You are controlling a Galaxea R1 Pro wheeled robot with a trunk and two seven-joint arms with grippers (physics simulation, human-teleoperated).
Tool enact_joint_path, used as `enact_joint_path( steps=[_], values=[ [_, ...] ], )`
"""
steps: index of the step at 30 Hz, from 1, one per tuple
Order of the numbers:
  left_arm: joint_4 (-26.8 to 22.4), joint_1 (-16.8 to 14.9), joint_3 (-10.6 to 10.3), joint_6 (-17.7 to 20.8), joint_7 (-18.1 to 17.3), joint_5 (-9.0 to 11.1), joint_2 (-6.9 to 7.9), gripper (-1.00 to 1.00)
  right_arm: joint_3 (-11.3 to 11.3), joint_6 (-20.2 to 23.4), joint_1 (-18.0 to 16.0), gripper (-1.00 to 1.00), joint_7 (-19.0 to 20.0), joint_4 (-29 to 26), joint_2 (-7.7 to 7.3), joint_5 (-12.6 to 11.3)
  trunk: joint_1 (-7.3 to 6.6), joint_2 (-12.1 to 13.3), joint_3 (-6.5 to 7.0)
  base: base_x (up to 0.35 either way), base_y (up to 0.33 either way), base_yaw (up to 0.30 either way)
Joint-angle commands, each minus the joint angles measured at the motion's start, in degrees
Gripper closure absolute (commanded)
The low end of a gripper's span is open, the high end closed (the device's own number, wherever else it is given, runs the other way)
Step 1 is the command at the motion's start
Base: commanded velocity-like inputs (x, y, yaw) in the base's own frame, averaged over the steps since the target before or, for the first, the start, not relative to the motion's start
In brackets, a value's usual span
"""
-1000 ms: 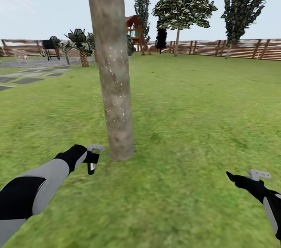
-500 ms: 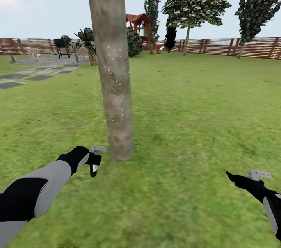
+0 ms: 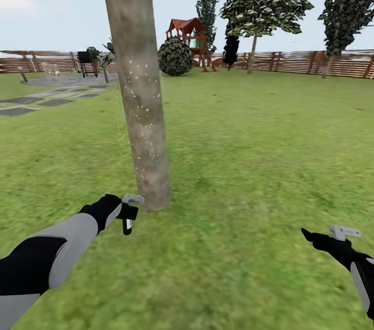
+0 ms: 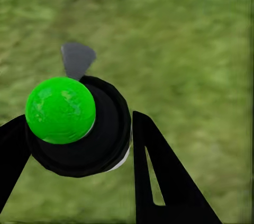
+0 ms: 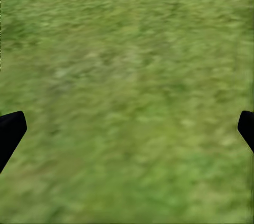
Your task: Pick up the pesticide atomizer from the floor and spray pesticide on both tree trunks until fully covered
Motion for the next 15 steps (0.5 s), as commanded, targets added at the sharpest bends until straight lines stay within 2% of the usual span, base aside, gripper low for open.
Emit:
enact_joint_path(
  steps=[1,8,15],
  values=[
    [0.0,0.0,0.0,0.0,0.0,0.0,0.0,1.0,0.0,0.0,0.0,-1.0,0.0,0.0,-0.01,0.0,0.0,0.0,0.0,-0.037,-0.309,0.232],
    [0.0,0.0,0.0,0.0,0.0,0.0,0.0,1.0,0.0,0.0,0.0,-1.0,0.0,0.0,0.02,0.0,0.0,0.0,0.0,-0.002,-0.322,0.251],
    [0.0,0.0,0.0,0.0,0.0,0.0,-0.03,1.0,0.0,0.0,0.0,-1.0,0.0,0.0,0.01,0.0,0.0,0.0,0.0,0.072,-0.338,0.255]
  ],
)
